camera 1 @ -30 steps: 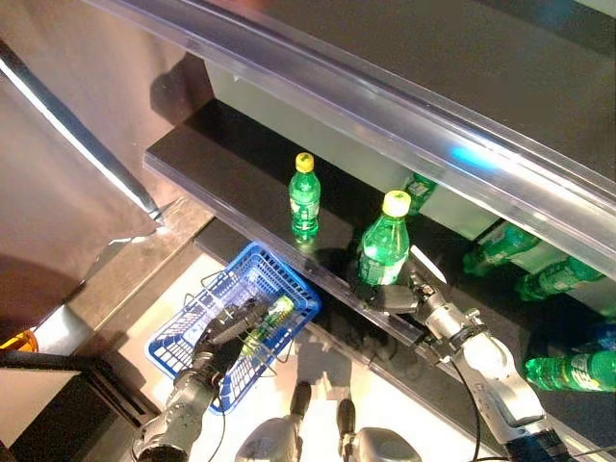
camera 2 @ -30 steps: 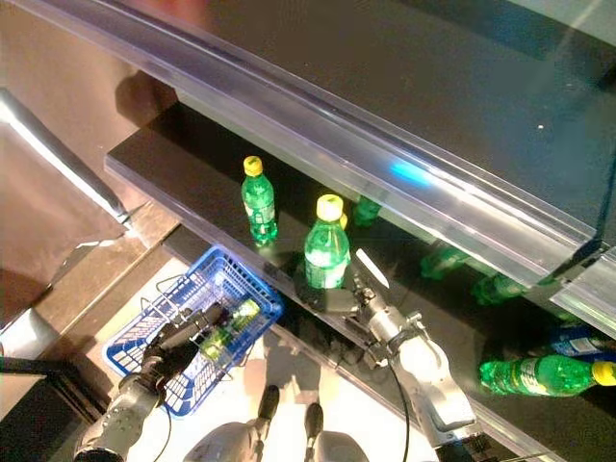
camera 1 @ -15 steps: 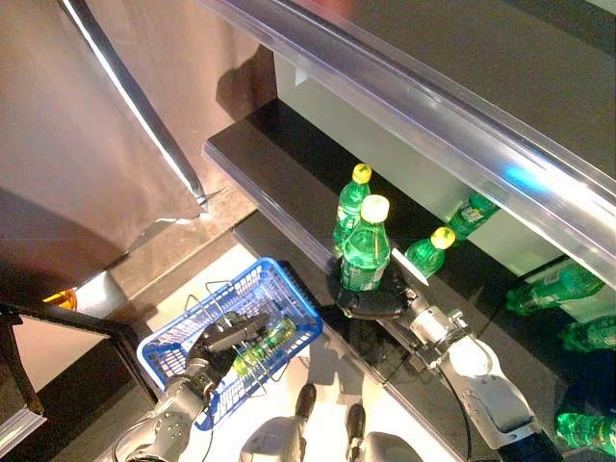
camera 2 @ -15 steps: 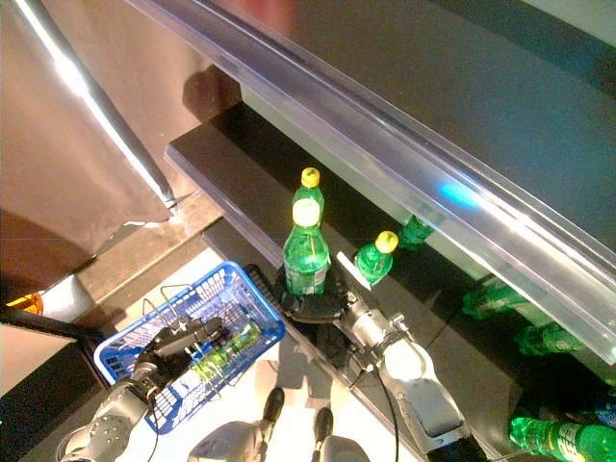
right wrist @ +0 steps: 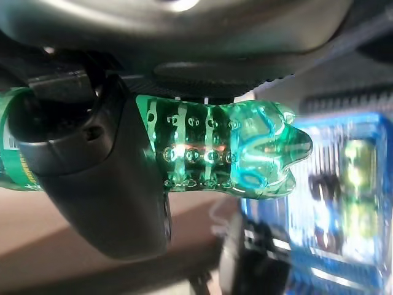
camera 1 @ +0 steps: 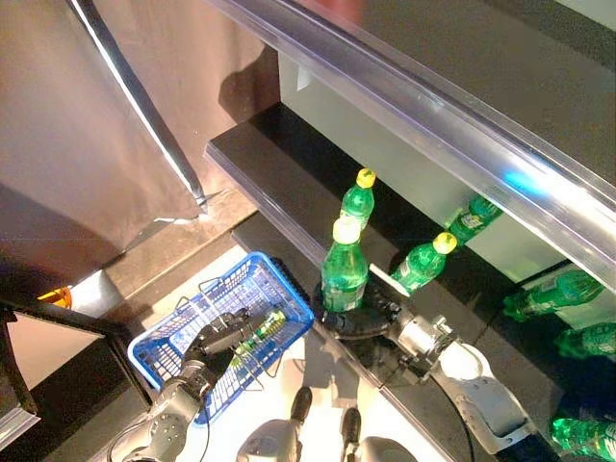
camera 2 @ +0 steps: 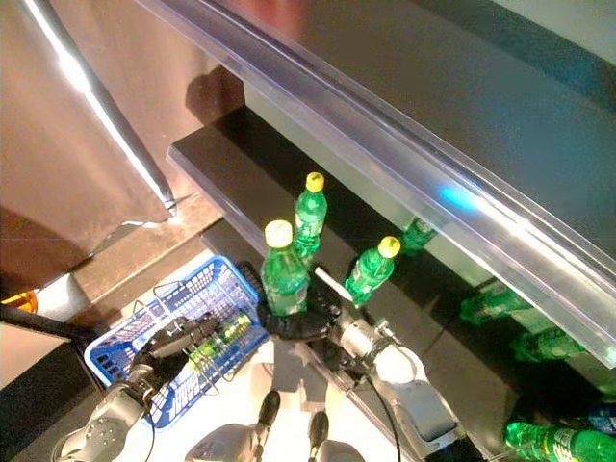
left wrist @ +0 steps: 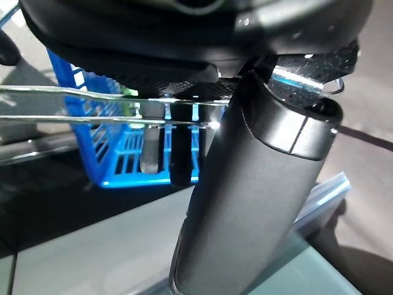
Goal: Pick up the drink and place into the basket.
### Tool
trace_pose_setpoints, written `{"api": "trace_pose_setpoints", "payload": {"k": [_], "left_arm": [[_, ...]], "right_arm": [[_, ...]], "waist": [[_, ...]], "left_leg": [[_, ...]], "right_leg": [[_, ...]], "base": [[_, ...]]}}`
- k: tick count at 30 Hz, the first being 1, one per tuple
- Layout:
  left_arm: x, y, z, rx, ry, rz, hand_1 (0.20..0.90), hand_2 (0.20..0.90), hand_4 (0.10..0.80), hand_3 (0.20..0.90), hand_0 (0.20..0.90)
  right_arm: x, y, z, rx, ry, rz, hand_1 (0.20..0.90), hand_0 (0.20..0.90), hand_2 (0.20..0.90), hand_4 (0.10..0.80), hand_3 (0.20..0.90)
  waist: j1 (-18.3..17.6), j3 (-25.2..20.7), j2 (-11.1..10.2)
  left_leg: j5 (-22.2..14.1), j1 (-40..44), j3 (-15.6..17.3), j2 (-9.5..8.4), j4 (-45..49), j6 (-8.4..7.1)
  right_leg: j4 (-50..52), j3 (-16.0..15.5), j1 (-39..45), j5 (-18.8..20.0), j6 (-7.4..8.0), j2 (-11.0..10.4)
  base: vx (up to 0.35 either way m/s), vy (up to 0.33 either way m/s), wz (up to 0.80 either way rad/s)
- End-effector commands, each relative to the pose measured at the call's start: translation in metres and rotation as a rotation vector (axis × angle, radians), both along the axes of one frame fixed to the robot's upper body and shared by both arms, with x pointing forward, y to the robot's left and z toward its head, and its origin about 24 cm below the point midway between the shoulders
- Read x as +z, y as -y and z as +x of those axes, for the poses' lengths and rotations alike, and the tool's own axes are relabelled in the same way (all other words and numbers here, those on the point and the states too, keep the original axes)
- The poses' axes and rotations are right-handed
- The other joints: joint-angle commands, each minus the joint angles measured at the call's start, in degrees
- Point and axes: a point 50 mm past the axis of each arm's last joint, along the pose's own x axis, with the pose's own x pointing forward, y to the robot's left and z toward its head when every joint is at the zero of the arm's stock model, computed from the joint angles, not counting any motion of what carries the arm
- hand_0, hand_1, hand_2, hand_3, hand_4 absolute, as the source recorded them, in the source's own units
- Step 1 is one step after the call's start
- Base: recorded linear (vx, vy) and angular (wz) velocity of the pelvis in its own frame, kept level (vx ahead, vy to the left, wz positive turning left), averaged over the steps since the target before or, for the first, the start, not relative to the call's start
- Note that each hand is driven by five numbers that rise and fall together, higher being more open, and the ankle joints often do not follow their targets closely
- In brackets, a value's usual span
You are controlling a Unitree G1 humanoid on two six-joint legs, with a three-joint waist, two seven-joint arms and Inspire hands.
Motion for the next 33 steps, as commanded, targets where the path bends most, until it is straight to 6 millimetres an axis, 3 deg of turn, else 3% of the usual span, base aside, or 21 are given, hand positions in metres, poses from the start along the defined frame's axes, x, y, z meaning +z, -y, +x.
{"api": "trace_pose_setpoints", "payload": {"k": [1, 2, 6, 12, 16, 22, 27, 30, 31, 32, 33], "left_arm": [[0.096, -0.002, 0.051, -0.076, 0.556, 0.07, 0.3, 0.3, 0.1, 0.2, 0.3], [0.097, -0.003, 0.052, -0.068, 0.558, 0.068, 0.3, 0.3, 0.1, 0.2, 0.3], [0.101, -0.001, 0.062, -0.074, 0.569, 0.029, 0.3, 0.3, 0.1, 0.2, 0.3], [0.099, 0.006, 0.074, -0.084, 0.567, 0.011, 0.3, 0.3, 0.1, 0.2, 0.3], [0.1, 0.009, 0.076, -0.105, 0.573, 0.018, 0.3, 0.3, 0.1, 0.2, 0.3], [0.104, 0.012, 0.071, -0.129, 0.605, 0.018, 0.3, 0.3, 0.1, 0.2, 0.3], [0.108, 0.016, 0.07, -0.152, 0.639, 0.004, 0.3, 0.3, 0.1, 0.2, 0.3], [0.112, 0.023, 0.071, -0.185, 0.646, -0.007, 0.3, 0.3, 0.1, 0.2, 0.3], [0.112, 0.023, 0.071, -0.185, 0.646, -0.007, 0.3, 0.3, 0.1, 0.2, 0.3], [0.115, 0.025, 0.071, -0.207, 0.648, -0.008, 0.3, 0.3, 0.1, 0.2, 0.3], [0.116, 0.025, 0.071, -0.216, 0.651, -0.007, 0.3, 0.3, 0.1, 0.2, 0.3]], "right_arm": [[0.025, -0.03, -0.008, 0.161, 0.127, 0.163, 0.3, 0.3, 0.3, 0.1, 0.2], [0.025, -0.031, -0.009, 0.157, 0.128, 0.165, 0.3, 0.3, 0.3, 0.1, 0.2], [0.021, -0.026, -0.007, 0.076, 0.127, 0.16, 0.3, 0.3, 0.3, 0.1, 0.2], [0.021, -0.02, -0.003, 0.042, 0.107, 0.142, 0.3, 0.3, 0.3, 0.1, 0.2], [0.018, -0.019, 0.001, 0.05, 0.1, 0.123, 0.3, 0.3, 0.3, 0.1, 0.2], [0.015, -0.009, 0.0, 0.044, 0.095, 0.102, 0.3, 0.3, 0.3, 0.1, 0.2], [0.014, -0.002, 0.002, 0.027, 0.097, 0.078, 0.3, 0.3, 0.3, 0.1, 0.2], [0.012, -0.001, 0.004, -0.007, 0.088, 0.067, 0.3, 0.3, 0.3, 0.1, 0.2], [0.012, -0.001, 0.004, -0.007, 0.088, 0.067, 0.3, 0.3, 0.3, 0.1, 0.2], [0.01, -0.003, 0.003, -0.022, 0.084, 0.07, 0.3, 0.3, 0.3, 0.1, 0.2], [0.008, -0.004, 0.002, -0.028, 0.084, 0.07, 0.3, 0.3, 0.3, 0.1, 0.2]], "waist": [[0.9, -17.7, 3.4], [0.8, -17.7, 3.4], [-1.4, -17.9, 3.8], [-2.6, -16.4, 4.3], [-2.0, -15.3, 4.1], [-3.1, -13.8, 1.4], [-5.0, -13.8, 1.4], [-6.2, -14.4, 2.8], [-6.2, -14.4, 2.8], [-6.6, -14.6, 3.7], [-6.8, -14.8, 3.8]], "left_leg": [[-6.3, 3.5, 6.0, 0.66, -0.1, -3.42], [-6.2, 3.5, 5.8, 0.67, -0.1, -3.38], [-5.3, 2.7, 2.1, 0.13, -0.2, -2.99], [-2.9, 0.8, 1.9, 0.38, -0.2, -5.39], [-3.6, -1.7, 5.3, 0.73, 4.4, -6.2], [-7.9, -7.5, 12.3, 1.54, 23.8, -5.56], [-8.9, -5.1, 14.4, 2.66, 26.1, -5.46], [-12.9, 0.4, 16.2, 2.17, 17.7, -5.15], [-12.9, 0.5, 16.3, 2.16, 17.5, -5.13], [-14.0, 3.4, 15.4, 1.2, 13.2, -4.69], [-13.8, 4.0, 14.5, 0.35, 11.6, -4.39]], "right_leg": [[2.3, -3.1, -3.9, 1.1, 2.96, 0.2], [2.6, -2.7, -4.1, 1.0, 2.83, 0.4], [3.1, 3.6, -4.7, 0.3, 1.44, 3.2], [1.6, 3.6, -3.6, 0.7, 1.14, 4.5], [1.1, 0.7, -3.3, 1.0, 0.97, 3.0], [2.0, -3.3, -4.8, 3.4, 0.31, -1.4], [2.4, -4.3, -6.6, 4.4, 0.36, -3.5], [2.0, -5.1, -8.2, 6.3, 2.3, -5.0], [1.9, -5.1, -8.1, 6.3, 2.32, -5.0], [1.9, -4.9, -10.2, 8.3, 4.28, -5.7], [1.8, -4.5, -11.7, 9.6, 5.3, -6.1]], "base": [[-0.019, -0.047, 0.02], [-0.028, -0.051, 0.04], [-0.043, -0.059, 0.33], [-0.093, -0.06, 0.78], [-0.187, 0.008, 0.34], [-0.248, 0.087, 0.47], [-0.24, 0.256, 0.36], [-0.162, 0.322, 0.64], [-0.18, 0.355, 1.05], [-0.193, 0.344, 0.85], [-0.265, 0.438, 0.15]]}}
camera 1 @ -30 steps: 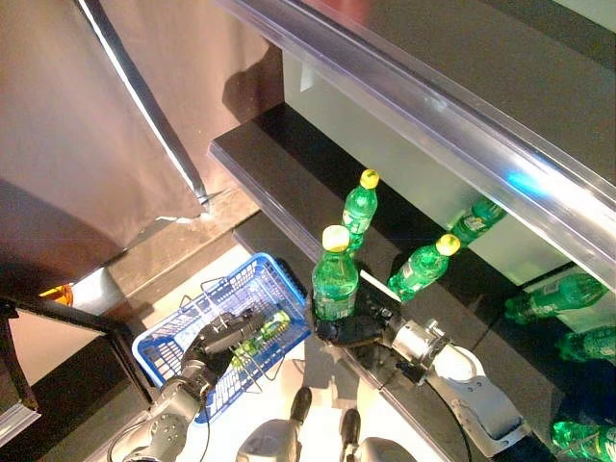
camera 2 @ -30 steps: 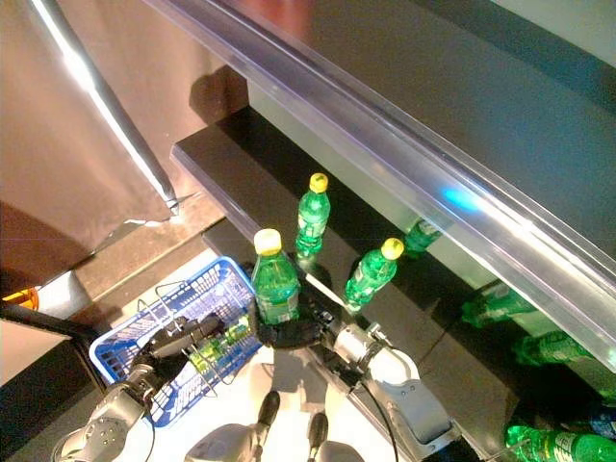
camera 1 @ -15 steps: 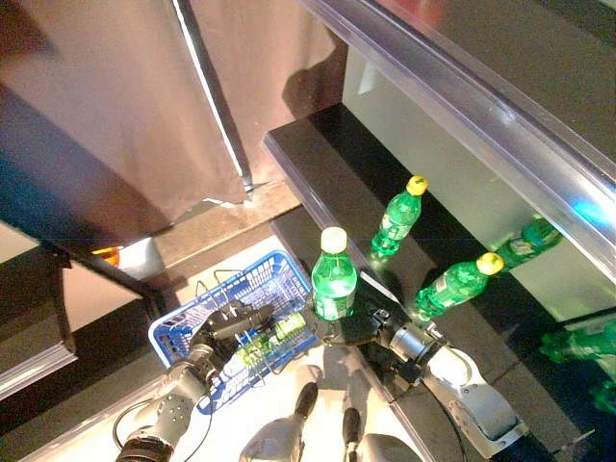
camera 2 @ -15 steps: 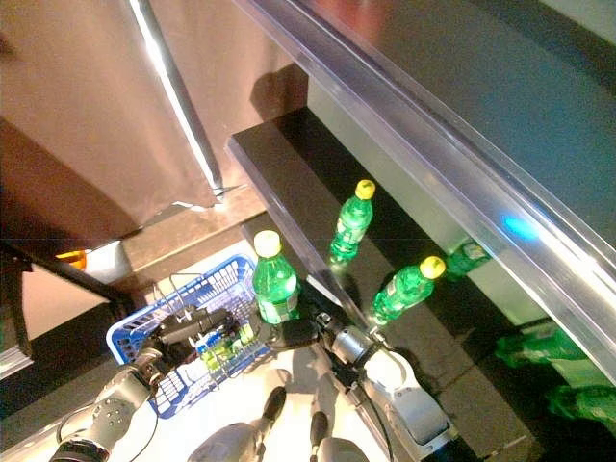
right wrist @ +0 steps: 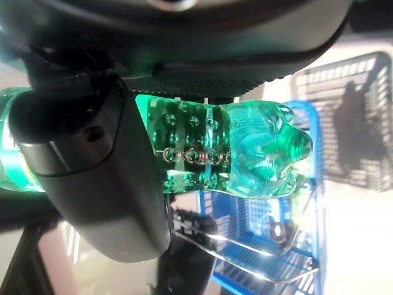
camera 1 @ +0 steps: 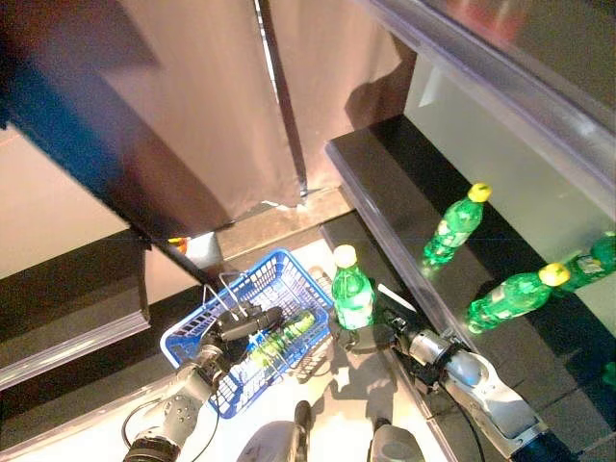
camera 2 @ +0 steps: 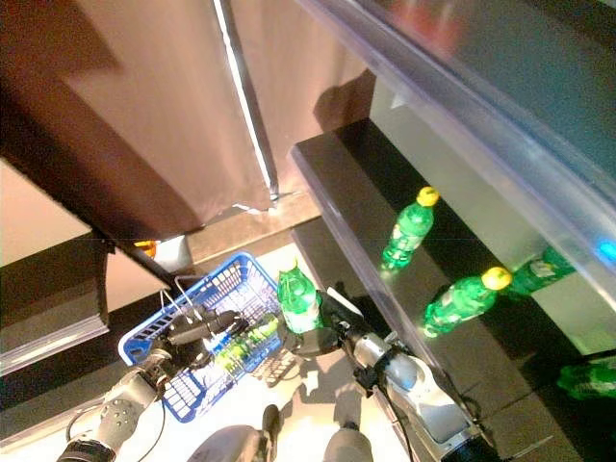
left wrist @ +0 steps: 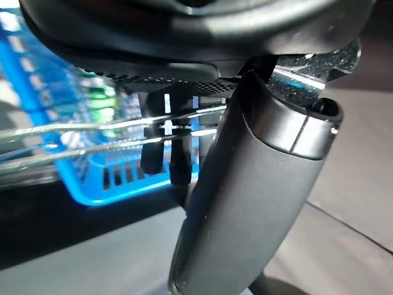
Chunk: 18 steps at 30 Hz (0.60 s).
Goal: Pick up the drink and place into the basket.
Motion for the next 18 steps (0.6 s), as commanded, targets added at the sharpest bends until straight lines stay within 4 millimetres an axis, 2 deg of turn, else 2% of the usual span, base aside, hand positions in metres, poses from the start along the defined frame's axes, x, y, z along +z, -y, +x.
{"api": "trace_pose_setpoints", "payload": {"k": [1, 5, 9, 12, 14, 16, 18], "left_arm": [[0.098, -0.011, 0.035, -0.037, 0.539, -0.028, 0.3, 0.3, 0.1, 0.2, 0.3], [0.104, -0.005, 0.036, -0.103, 0.546, -0.004, 0.3, 0.3, 0.1, 0.2, 0.3], [0.107, 0.002, 0.039, -0.156, 0.544, 0.013, 0.3, 0.3, 0.1, 0.2, 0.3], [0.112, 0.009, 0.045, -0.197, 0.54, 0.028, 0.3, 0.3, 0.1, 0.2, 0.3], [0.114, 0.017, 0.048, -0.232, 0.537, 0.03, 0.3, 0.3, 0.1, 0.2, 0.3], [0.114, 0.03, 0.048, -0.289, 0.533, 0.028, 0.3, 0.3, 0.1, 0.2, 0.3], [0.112, 0.042, 0.047, -0.363, 0.522, 0.016, 0.3, 0.3, 0.1, 0.2, 0.3]], "right_arm": [[0.03, -0.038, -0.007, 0.087, 0.173, 0.234, 0.3, 0.3, 0.3, 0.1, 0.2], [0.028, -0.042, -0.008, 0.046, 0.178, 0.261, 0.3, 0.3, 0.3, 0.1, 0.2], [0.027, -0.046, -0.006, 0.016, 0.166, 0.29, 0.3, 0.3, 0.3, 0.1, 0.2], [0.028, -0.046, -0.002, 0.006, 0.163, 0.302, 0.3, 0.3, 0.3, 0.1, 0.2], [0.029, -0.042, 0.0, -0.011, 0.164, 0.311, 0.3, 0.3, 0.3, 0.1, 0.2], [0.027, -0.04, 0.0, -0.034, 0.152, 0.322, 0.3, 0.3, 0.3, 0.1, 0.2], [0.024, -0.038, 0.002, -0.054, 0.127, 0.338, 0.3, 0.3, 0.3, 0.1, 0.2]], "waist": [[1.7, -14.0, -2.7], [2.0, -13.6, -2.9], [2.3, -13.4, -3.0], [2.2, -14.2, -2.2], [2.2, -14.8, -1.8], [2.4, -15.2, -2.5], [2.8, -15.6, -3.0]], "left_leg": [[-11.6, 6.3, -0.4, -4.52, 7.8, -1.28], [-10.9, 6.1, -3.9, -7.07, 5.8, 0.08], [-10.4, 4.8, -5.0, -8.06, 6.0, 1.32], [-9.2, 3.3, -5.6, -7.45, 6.1, 2.35], [-8.4, 2.9, -6.6, -6.78, 5.6, 2.54], [-8.3, 2.7, -7.9, -6.71, 5.8, 2.5], [-8.2, 3.1, -8.6, -6.31, 5.3, 2.24]], "right_leg": [[-9.9, 1.7, -6.7, 15.0, 5.28, -0.8], [-10.7, 3.4, -10.0, 17.5, 7.13, -0.7], [-6.8, 5.5, -12.5, 18.2, 6.95, -0.3], [-0.5, 8.4, -12.1, 14.3, 5.84, 1.5], [-0.8, 9.7, -9.8, 11.0, 5.03, 2.7], [-2.0, 10.4, -8.1, 11.0, 4.96, 2.8], [-3.6, 9.7, -6.0, 10.1, 4.57, 3.2]], "base": [[-0.211, 0.291, -0.28], [-0.191, 0.242, 0.17], [-0.125, 0.14, 0.3], [-0.112, 0.069, 0.48], [-0.04, -0.023, 0.57], [0.029, -0.069, 0.36], [0.065, -0.087, 0.57]]}}
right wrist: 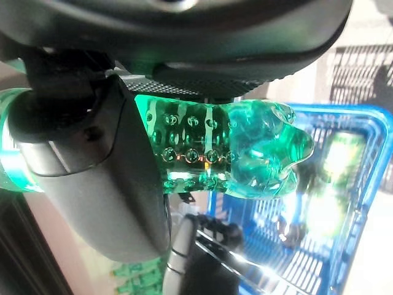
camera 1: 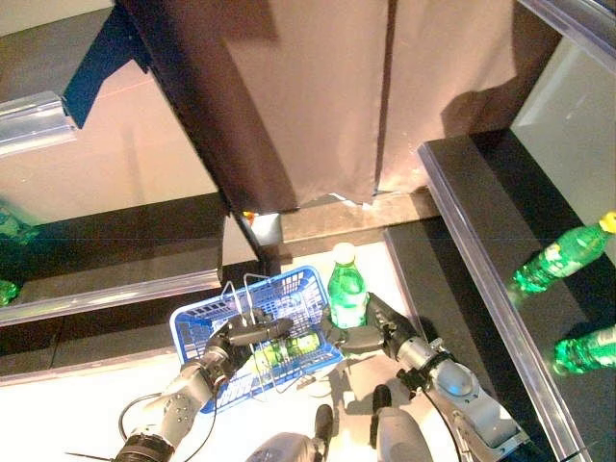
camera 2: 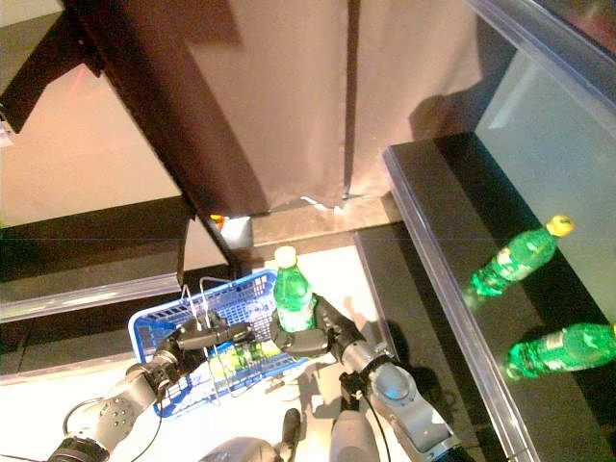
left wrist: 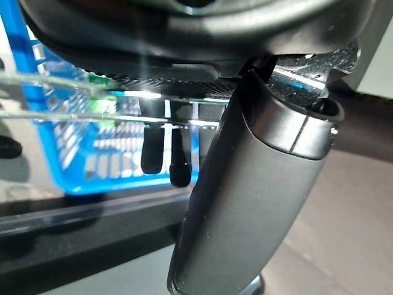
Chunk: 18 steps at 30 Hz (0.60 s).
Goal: Pick up the drink and place into the basket.
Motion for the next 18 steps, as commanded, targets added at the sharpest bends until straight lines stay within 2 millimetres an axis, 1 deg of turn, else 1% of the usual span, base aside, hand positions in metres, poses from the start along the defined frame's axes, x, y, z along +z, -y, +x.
{"api": "trace_pose_setpoints", "payload": {"k": [1, 6, 14, 18], "left_arm": [[0.124, 0.049, 0.061, -0.275, 0.614, -0.158, 0.3, 0.3, 0.1, 0.2, 0.3], [0.126, 0.065, 0.056, -0.421, 0.592, -0.195, 0.3, 0.3, 0.1, 0.2, 0.3], [0.143, 0.09, 0.042, -0.579, 0.611, -0.308, 0.3, 0.3, 0.1, 0.2, 0.3], [0.151, 0.107, 0.034, -0.663, 0.628, -0.343, 0.3, 0.3, 0.1, 0.2, 0.3]], "right_arm": [[0.04, -0.023, 0.013, 0.028, 0.188, 0.242, 0.3, 0.3, 0.3, 0.1, 0.2], [0.033, -0.029, 0.019, -0.017, 0.125, 0.267, 0.3, 0.3, 0.3, 0.1, 0.2], [0.009, -0.039, 0.019, -0.026, 0.045, 0.229, 0.3, 0.3, 0.3, 0.1, 0.2], [-0.007, -0.046, 0.018, -0.023, -0.008, 0.202, 0.3, 0.3, 0.3, 0.1, 0.2]], "waist": [[0.7, -14.0, -0.9], [1.9, -14.8, -0.6], [3.9, -16.0, 0.0], [4.9, -16.4, 0.1]], "left_leg": [[-6.6, 0.0, 3.4, -1.57, 5.2, -1.22], [-6.3, 1.6, 3.5, -0.75, 3.1, -1.67], [-5.2, 2.2, 3.9, 0.15, 0.9, -2.35], [-4.6, 2.2, 3.9, 0.39, 0.3, -2.65]], "right_leg": [[-5.5, 0.6, 2.3, 3.1, 4.29, 1.9], [-7.9, -1.0, 5.2, 2.1, 3.67, 2.4], [-10.5, -3.0, 7.7, 1.9, 3.28, 2.7], [-11.4, -3.9, 8.8, 1.7, 3.05, 2.8]], "base": [[0.056, -0.066, 0.66], [0.063, -0.056, 0.57], [0.032, -0.029, 0.22], [0.015, -0.009, 0.31]]}}
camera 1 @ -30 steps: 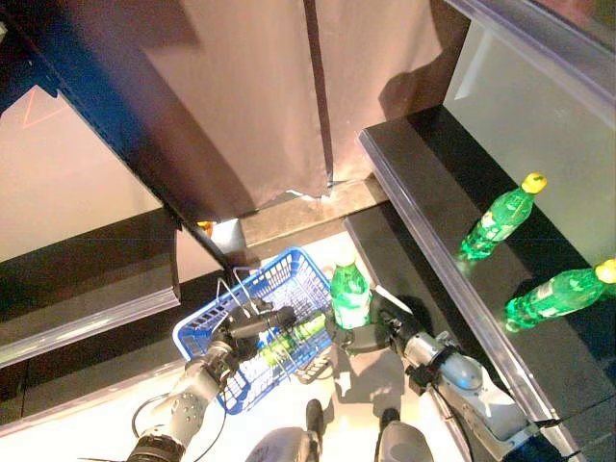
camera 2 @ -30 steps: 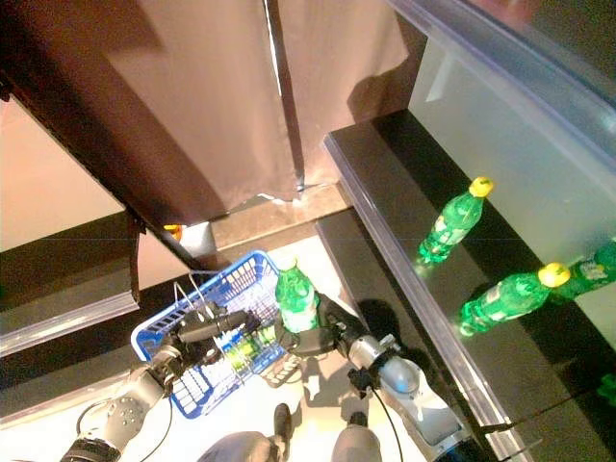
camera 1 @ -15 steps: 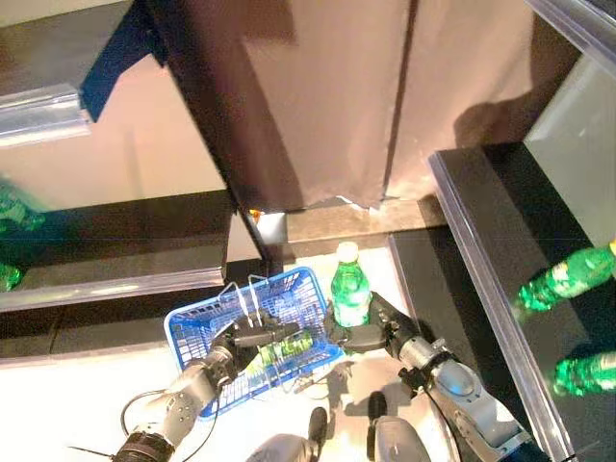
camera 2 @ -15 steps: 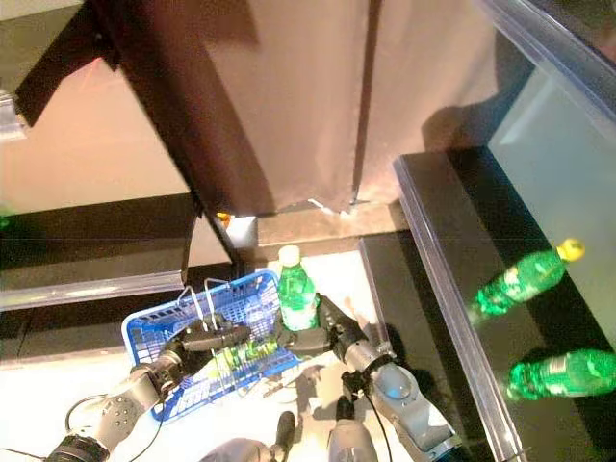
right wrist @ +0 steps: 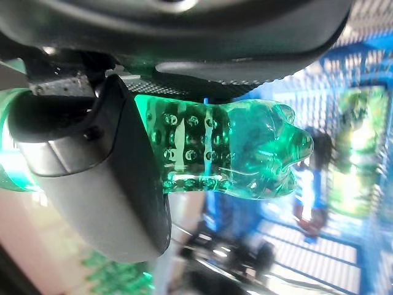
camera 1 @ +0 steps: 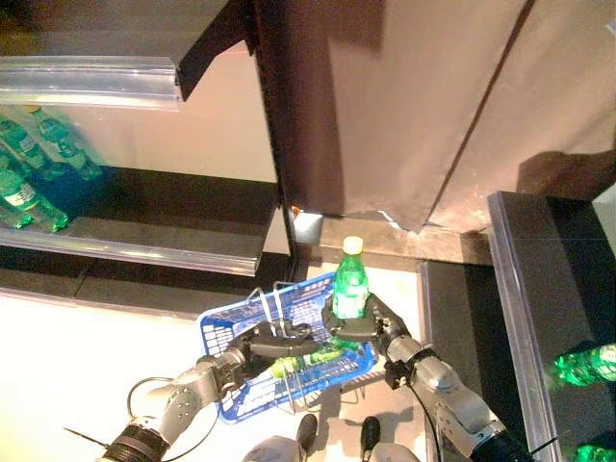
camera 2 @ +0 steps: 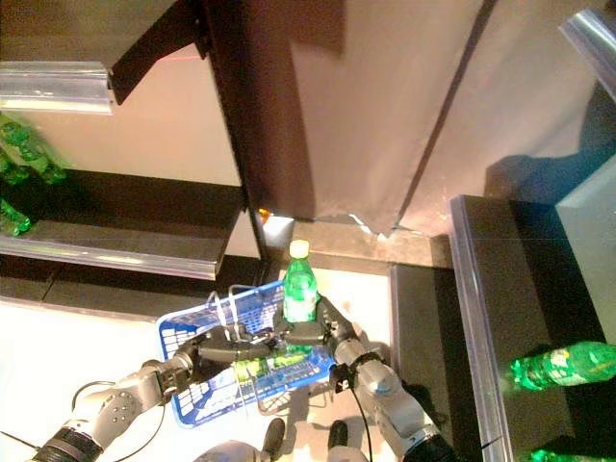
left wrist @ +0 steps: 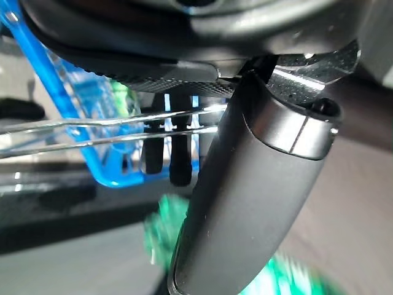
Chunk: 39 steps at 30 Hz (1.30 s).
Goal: Pick up the drink and place into the basket.
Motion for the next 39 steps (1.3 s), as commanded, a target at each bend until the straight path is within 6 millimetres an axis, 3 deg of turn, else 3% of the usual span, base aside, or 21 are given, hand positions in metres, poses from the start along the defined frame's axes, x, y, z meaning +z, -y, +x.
{"api": "trace_pose_setpoints", "payload": {"k": [1, 5, 14, 26, 27, 28, 39], "left_arm": [[0.13, 0.067, 0.038, -0.307, 0.562, -0.443, 0.3, 0.3, 0.1, 0.2, 0.3], [0.136, 0.08, 0.033, -0.34, 0.575, -0.474, 0.3, 0.3, 0.1, 0.2, 0.3], [0.16, 0.101, 0.023, -0.327, 0.617, -0.637, 0.3, 0.3, 0.1, 0.2, 0.3], [0.175, 0.12, 0.013, -0.32, 0.604, -0.751, 0.3, 0.3, 0.1, 0.2, 0.3], [0.175, 0.123, 0.011, -0.333, 0.593, -0.763, 0.3, 0.3, 0.1, 0.2, 0.3], [0.174, 0.124, 0.011, -0.337, 0.589, -0.767, 0.3, 0.3, 0.1, 0.2, 0.3], [0.165, 0.134, 0.001, -0.37, 0.544, -0.779, 0.3, 0.3, 0.1, 0.2, 0.3]], "right_arm": [[0.026, -0.032, 0.01, 0.08, 0.164, 0.126, 0.3, 0.3, 0.3, 0.1, 0.2], [0.014, -0.039, 0.008, 0.092, 0.108, 0.094, 0.3, 0.3, 0.3, 0.1, 0.2], [-0.041, -0.039, -0.011, 0.113, -0.056, -0.158, 0.3, 0.3, 0.3, 0.1, 0.2], [-0.076, -0.031, -0.017, 0.075, -0.147, -0.412, 0.3, 0.3, 0.3, 0.1, 0.2], [-0.079, -0.029, -0.017, 0.066, -0.162, -0.432, 0.434, 0.434, 0.434, 0.256, 0.356], [-0.079, -0.029, -0.017, 0.062, -0.164, -0.435, 0.9, 0.9, 0.9, 0.8, 0.9], [-0.071, -0.025, -0.003, -0.082, -0.137, -0.392, 0.9, 0.9, 0.9, 0.8, 0.9]], "waist": [[0.8, -15.3, 2.2], [1.5, -15.6, 2.2], [2.8, -16.5, 2.2], [5.0, -16.8, 2.4], [5.2, -16.8, 2.4], [5.2, -16.8, 2.4], [5.6, -16.5, 2.6]], "left_leg": [[-5.2, -0.7, 7.7, -0.51, 2.9, -1.74], [-4.8, -0.7, 7.9, -0.37, 2.4, -1.95], [-4.5, -1.0, 8.1, -0.25, 2.1, -2.35], [-4.6, -1.6, 7.3, -0.58, 2.8, -2.3], [-4.6, -1.6, 7.1, -0.62, 2.9, -2.29], [-4.6, -1.6, 7.1, -0.61, 2.9, -2.29], [-4.8, -1.0, 7.1, -0.76, 2.9, -2.1]], "right_leg": [[1.7, 0.6, -3.8, 0.7, 1.95, 2.1], [1.3, -0.2, -3.1, 0.5, 1.82, 2.1], [0.4, -1.4, -2.2, 0.2, 1.63, 1.7], [0.0, -3.0, -1.4, 0.0, 1.29, 1.2], [0.1, -3.2, -1.3, 0.0, 1.29, 1.1], [0.1, -3.3, -1.3, 0.0, 1.28, 1.1], [-0.2, -3.7, -0.7, 0.3, 1.32, 0.9]], "base": [[0.009, -0.001, 0.07], [0.003, 0.004, 0.01], [0.007, 0.016, 0.06], [0.0, 0.008, 0.08], [0.001, 0.01, 0.14], [0.006, 0.008, 0.26], [0.006, 0.006, 0.08]]}}
